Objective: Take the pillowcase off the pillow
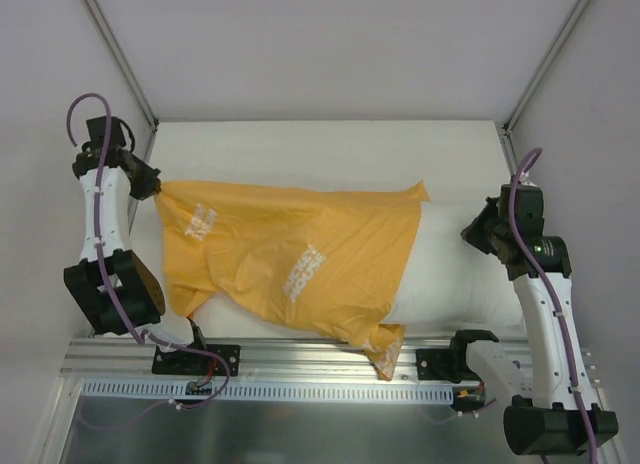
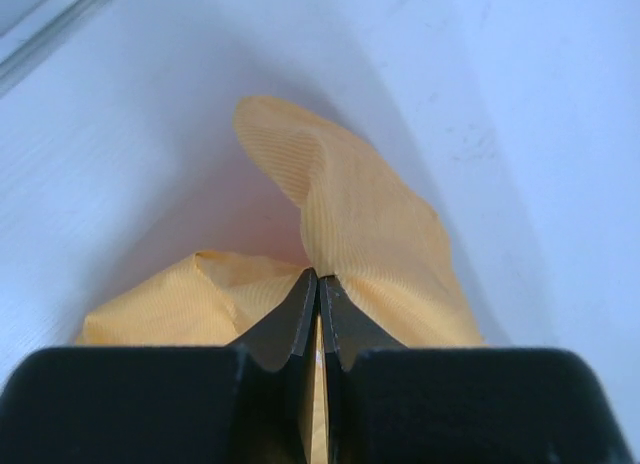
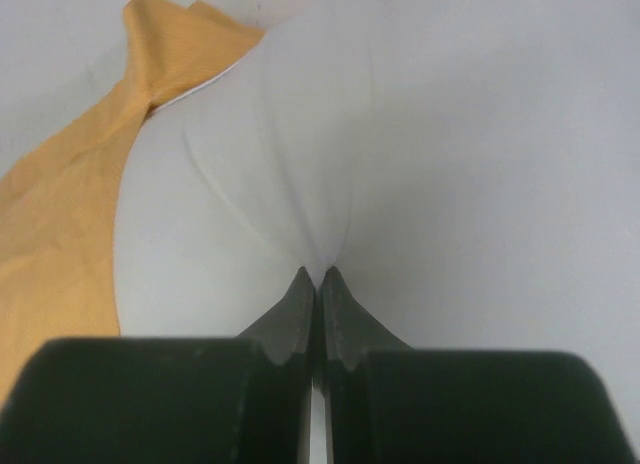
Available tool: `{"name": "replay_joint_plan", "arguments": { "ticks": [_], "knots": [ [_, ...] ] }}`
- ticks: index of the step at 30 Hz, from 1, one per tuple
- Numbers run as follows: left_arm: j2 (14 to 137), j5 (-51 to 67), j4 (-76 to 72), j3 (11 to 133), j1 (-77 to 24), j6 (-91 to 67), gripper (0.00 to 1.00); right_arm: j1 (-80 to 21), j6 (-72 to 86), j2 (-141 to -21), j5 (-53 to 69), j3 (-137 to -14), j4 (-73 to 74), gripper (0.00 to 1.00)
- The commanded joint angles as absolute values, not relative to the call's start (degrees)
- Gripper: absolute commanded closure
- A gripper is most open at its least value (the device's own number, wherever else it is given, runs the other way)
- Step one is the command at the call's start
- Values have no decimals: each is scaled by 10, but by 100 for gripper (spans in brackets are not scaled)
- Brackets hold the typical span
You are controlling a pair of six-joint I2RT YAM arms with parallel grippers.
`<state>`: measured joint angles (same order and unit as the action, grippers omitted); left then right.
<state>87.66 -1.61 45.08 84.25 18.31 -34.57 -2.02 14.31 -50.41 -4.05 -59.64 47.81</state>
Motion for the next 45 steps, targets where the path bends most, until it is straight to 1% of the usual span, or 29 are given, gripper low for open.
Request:
{"name": "replay_joint_plan", "arguments": {
  "ticks": [1, 2, 4, 6, 11, 14, 15, 16, 17, 18, 19, 20, 21, 22, 25, 26, 29, 30, 31, 32, 35, 36, 37, 38, 42, 45],
  "knots": [
    [838, 15, 451, 809, 261, -385, 100, 50, 149, -486, -63, -588, 477, 99],
    [824, 26, 451, 801, 301, -388, 100, 69, 154, -483, -53, -577, 477, 99],
    [812, 34, 451, 783, 330, -394, 100, 107, 156, -479, -32, -571, 476, 99],
    [795, 30, 451, 773, 358, -399, 100, 115, 158, -473, -26, -570, 476, 99],
    [774, 42, 446, 747, 372, -420, 100, 115, 162, -473, -6, -574, 471, 99],
    [785, 72, 439, 751, 356, -396, 100, 114, 159, -473, 19, -563, 465, 99],
    [792, 79, 439, 756, 344, -371, 94, 113, 159, -472, 23, -559, 461, 99],
    [792, 86, 438, 759, 330, -359, 85, 113, 159, -472, 28, -556, 456, 99],
    [789, 67, 438, 770, 282, -329, 46, 111, 162, -472, 30, -549, 454, 99],
    [780, 40, 439, 774, 252, -318, 22, 108, 164, -473, 31, -548, 450, 99],
    [772, -15, 439, 777, 188, -302, 8, 101, 168, -475, 32, -548, 447, 99],
    [760, -37, 439, 778, 158, -296, 1, 98, 168, -476, 30, -550, 447, 99],
    [755, -53, 439, 779, 132, -292, 1, 91, 170, -477, 23, -551, 446, 99],
    [752, -79, 439, 781, 84, -281, 1, 80, 171, -477, 18, -555, 446, 99],
    [752, -126, 445, 783, 14, -273, 1, 64, 174, -481, 11, -559, 446, 99],
    [762, -148, 446, 787, -35, -272, 1, 61, 174, -482, 9, -560, 446, 99],
    [805, -159, 453, 811, -102, -267, 1, 47, 180, -487, 4, -559, 440, 99],
    [821, -156, 460, 836, -139, -267, 1, 40, 183, -490, 4, -559, 438, 99],
    [855, -148, 464, 852, -155, -267, 1, 36, 185, -491, 4, -559, 439, 99],
    [872, -111, 468, 868, -167, -268, 1, 33, 185, -492, 4, -560, 439, 99],
    [933, -52, 478, 929, -192, -297, 3, 25, 182, -490, -16, -562, 442, 99],
    [946, -16, 480, 947, -195, -327, 6, 25, 179, -488, -20, -563, 445, 99],
    [963, -10, 487, 954, -196, -347, 6, 25, 178, -487, -22, -563, 446, 99],
    [974, -1, 489, 953, -197, -385, 10, 25, 176, -484, -24, -563, 448, 99],
    [978, -17, 489, 918, -200, -502, 7, 25, 173, -483, -19, -562, 452, 99],
    [982, -36, 488, 890, -203, -557, 7, 25, 173, -483, -15, -558, 447, 99]
  ]
}}
